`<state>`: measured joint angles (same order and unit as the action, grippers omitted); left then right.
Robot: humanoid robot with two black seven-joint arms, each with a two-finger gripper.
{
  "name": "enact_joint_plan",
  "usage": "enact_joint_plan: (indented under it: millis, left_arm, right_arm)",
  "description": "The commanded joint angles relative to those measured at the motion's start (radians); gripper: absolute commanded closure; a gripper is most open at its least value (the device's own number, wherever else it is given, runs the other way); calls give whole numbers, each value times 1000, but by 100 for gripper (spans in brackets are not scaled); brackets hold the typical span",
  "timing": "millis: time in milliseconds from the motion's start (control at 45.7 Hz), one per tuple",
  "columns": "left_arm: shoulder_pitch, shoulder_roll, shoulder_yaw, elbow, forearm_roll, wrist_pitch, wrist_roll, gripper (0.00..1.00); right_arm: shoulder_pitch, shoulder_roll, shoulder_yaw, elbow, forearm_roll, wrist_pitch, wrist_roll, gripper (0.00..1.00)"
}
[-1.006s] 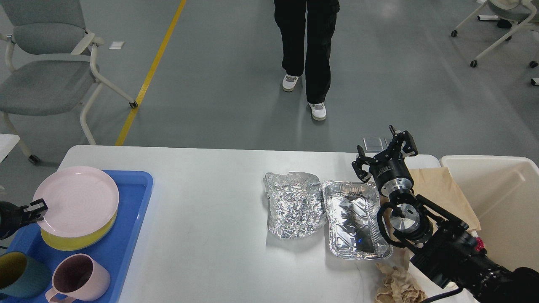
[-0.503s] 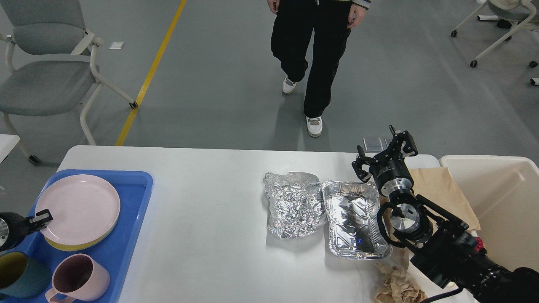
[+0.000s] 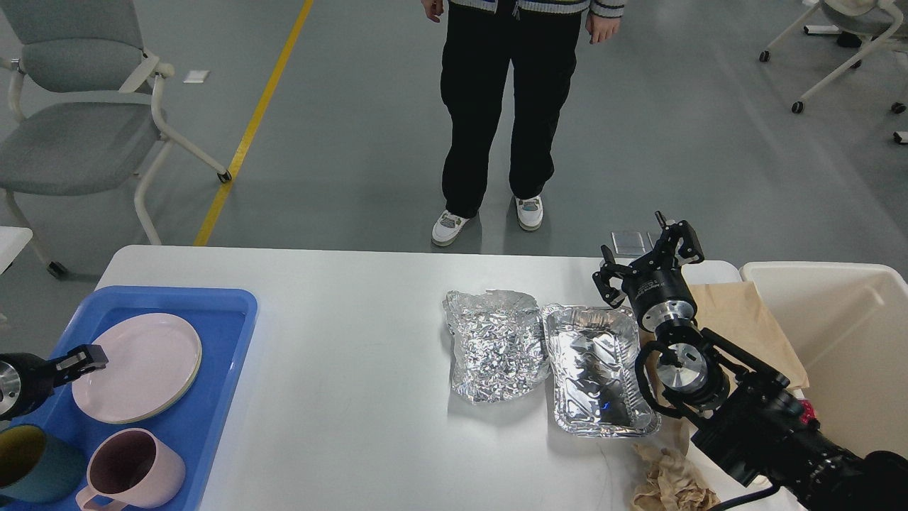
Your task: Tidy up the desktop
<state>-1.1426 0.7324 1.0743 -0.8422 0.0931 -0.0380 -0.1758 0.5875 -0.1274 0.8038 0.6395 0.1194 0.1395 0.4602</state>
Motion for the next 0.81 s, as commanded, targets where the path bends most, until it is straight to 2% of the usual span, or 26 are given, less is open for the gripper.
enact_joint_plan:
  millis: [0, 153, 284, 372, 591, 700, 788]
  left_arm:
    - [-14, 5, -2, -3, -1, -22, -4, 4]
    - [-117, 73, -36, -5, -16, -173, -5, 4]
    - [-181, 169, -137, -3, -82, -328, -2, 4]
    - [-218, 208, -217, -3, -101, -382, -7, 4]
    - [-197, 291, -549, -3, -193, -405, -11, 4]
    - [-146, 272, -697, -3, -237, -392, -11, 4]
    - [-77, 213, -848, -3, -272, -373, -11, 4]
  right_arm:
    - [0, 0, 0, 0, 0, 0, 0, 0]
    - [0, 0, 0, 0, 0, 0, 0, 0]
    - [0, 0, 0, 0, -1, 0, 0, 0]
    - [0, 0, 0, -1, 0, 0, 0, 0]
    - [0, 0, 0, -1, -1, 0, 0, 0]
    - [0, -1, 0, 0, 0, 0, 0, 0]
    - [0, -1, 0, 0, 0, 0, 0, 0]
